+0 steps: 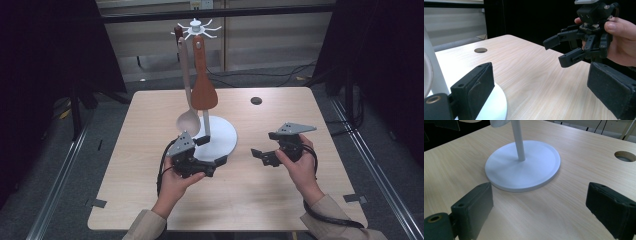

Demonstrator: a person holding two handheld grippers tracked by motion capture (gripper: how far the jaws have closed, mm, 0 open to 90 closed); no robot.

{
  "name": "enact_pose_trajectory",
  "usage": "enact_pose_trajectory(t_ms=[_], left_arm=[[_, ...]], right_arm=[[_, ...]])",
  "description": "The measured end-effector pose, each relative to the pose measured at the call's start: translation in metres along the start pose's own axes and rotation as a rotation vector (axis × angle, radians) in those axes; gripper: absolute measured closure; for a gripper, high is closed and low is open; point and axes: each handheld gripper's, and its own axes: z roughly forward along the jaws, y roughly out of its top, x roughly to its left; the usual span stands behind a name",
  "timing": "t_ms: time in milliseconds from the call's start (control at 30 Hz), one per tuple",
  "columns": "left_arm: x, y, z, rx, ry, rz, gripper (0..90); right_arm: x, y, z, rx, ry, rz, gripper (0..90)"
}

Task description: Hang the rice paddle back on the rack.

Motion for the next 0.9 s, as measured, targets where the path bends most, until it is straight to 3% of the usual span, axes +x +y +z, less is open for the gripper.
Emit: enact_pose_trajectory(t_ms=[200, 267, 467, 900], left_arm=[[-0.001, -0.004, 0.001, 0.019, 0.011, 0.017, 7.0], [-0.002, -0.006, 0.002, 0.005, 0.001, 0.004, 7.0], [-0.001, -0.009, 0.002, 0.039, 0.019, 0.021, 7.1], [-0.006, -0.016, 0.009, 0.056, 0.011, 0.023, 7.1]], right_arm=[[0.000, -0.001, 0.001, 0.005, -0.002, -0.016, 7.3], [0.000, -0.001, 0.001, 0.007, -0.001, -0.018, 7.3], [-0.001, -0.002, 0.002, 0.004, 0.002, -0.021, 7.3], [0.000, -0.004, 0.003, 0.011, 0.007, -0.019, 7.3]])
